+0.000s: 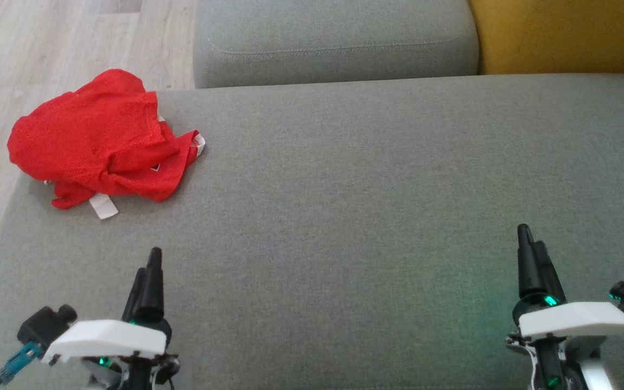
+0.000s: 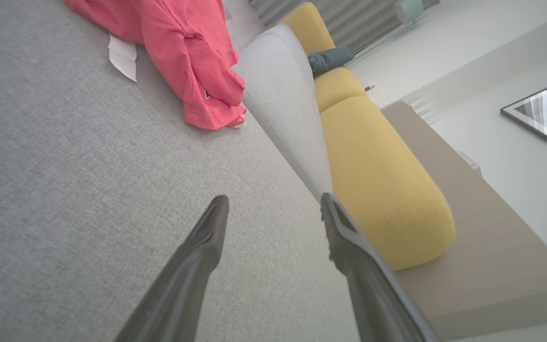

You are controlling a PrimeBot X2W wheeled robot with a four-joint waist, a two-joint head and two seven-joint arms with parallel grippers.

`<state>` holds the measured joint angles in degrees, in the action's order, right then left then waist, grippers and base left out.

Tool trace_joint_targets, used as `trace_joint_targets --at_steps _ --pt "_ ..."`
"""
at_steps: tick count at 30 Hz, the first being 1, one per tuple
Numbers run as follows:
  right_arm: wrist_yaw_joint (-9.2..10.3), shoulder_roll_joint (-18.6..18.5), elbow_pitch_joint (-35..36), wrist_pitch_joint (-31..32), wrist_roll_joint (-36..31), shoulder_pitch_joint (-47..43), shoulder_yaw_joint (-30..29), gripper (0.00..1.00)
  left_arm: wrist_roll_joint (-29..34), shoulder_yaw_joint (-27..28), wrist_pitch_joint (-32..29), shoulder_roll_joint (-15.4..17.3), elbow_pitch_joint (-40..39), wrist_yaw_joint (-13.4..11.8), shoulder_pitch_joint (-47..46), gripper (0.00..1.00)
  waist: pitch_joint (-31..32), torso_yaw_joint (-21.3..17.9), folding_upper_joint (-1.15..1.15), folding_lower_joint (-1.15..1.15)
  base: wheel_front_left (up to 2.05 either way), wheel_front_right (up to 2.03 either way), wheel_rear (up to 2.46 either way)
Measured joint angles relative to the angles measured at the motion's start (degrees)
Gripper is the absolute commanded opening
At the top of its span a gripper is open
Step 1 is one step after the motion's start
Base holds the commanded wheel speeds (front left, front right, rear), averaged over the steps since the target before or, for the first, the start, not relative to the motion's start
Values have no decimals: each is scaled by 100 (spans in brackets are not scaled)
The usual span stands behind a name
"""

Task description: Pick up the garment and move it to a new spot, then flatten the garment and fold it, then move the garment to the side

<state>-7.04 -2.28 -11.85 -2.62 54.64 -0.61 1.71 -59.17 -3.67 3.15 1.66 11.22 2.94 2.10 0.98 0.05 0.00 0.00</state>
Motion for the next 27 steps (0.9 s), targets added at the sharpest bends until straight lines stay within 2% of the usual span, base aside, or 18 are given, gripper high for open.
trace_joint_targets --at_steps 15,27 --pt "0 -2 0 -255 -1403 0 345 100 1528 -288 254 10 -20 -99 7 100 54 -7 0 0 0 0 0" --pt "0 -3 -112 -456 -2262 0 410 100 2370 -333 410 15 -108 -152 20 100 72 4 0 0 0 0 0"
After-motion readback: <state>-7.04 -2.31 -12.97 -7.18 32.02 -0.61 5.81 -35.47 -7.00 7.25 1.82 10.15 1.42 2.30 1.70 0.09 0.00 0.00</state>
